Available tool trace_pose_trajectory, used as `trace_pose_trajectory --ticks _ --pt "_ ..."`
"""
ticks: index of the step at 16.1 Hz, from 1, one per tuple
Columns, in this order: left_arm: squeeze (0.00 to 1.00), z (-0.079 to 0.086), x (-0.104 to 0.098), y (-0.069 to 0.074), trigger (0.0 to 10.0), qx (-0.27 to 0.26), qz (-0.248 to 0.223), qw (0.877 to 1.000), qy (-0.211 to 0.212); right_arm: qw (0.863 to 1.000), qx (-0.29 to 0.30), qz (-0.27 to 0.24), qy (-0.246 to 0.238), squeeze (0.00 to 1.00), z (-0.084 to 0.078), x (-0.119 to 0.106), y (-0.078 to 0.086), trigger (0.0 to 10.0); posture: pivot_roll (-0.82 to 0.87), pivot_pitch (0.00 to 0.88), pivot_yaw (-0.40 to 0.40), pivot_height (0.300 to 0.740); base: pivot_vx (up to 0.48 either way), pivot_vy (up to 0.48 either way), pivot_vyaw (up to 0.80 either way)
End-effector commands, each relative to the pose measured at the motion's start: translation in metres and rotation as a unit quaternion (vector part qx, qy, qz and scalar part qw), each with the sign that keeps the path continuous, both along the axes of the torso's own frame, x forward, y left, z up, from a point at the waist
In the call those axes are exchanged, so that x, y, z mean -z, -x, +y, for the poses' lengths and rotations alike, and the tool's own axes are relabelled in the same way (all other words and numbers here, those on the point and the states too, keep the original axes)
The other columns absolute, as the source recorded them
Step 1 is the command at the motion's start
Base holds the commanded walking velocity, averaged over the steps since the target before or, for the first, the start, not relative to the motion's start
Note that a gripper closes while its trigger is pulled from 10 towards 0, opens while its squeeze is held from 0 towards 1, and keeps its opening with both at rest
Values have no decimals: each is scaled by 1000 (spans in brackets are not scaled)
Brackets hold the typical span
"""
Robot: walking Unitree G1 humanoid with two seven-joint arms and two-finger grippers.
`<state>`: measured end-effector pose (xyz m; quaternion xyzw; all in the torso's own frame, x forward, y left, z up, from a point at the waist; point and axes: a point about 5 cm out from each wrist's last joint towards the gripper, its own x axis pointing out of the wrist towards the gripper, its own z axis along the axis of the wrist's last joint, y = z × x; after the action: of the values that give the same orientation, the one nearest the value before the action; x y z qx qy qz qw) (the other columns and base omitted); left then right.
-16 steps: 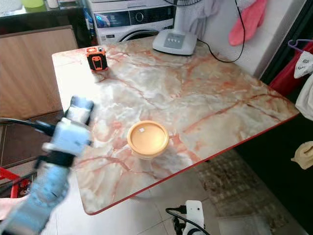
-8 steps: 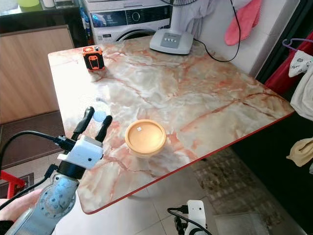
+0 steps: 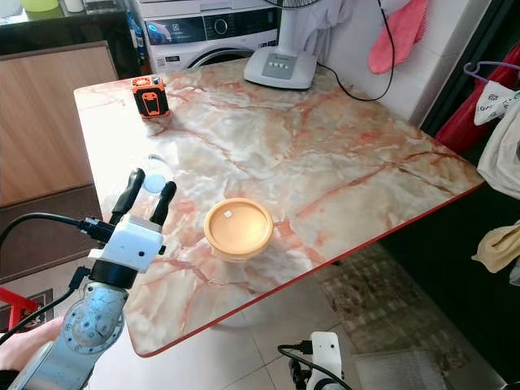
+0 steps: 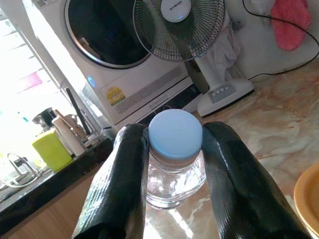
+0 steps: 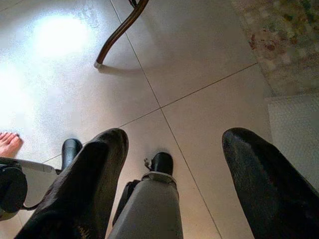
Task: Restocking fridge
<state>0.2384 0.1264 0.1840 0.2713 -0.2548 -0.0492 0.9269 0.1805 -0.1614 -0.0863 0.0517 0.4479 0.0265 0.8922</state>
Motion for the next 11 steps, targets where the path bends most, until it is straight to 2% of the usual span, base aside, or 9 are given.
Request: trace_pose_trajectory --ticks 1,8,11 --pt "0 0 -6 0 10000 2 -17 1000 -6 1000 4 0 1 0 -2 1 3 10000 69 86 -81 740 0 0 0" --pt "0 -1 -7 0 10000 3 -19 1000 -6 1000 5 0 1 0 -3 1 3 10000 65 90 -81 740 0 0 0" --pt "0 -1 -7 -1 10000 3 -20 1000 -7 1000 4 -1 1 0 -2 1 3 10000 67 90 -82 740 -254 0 0"
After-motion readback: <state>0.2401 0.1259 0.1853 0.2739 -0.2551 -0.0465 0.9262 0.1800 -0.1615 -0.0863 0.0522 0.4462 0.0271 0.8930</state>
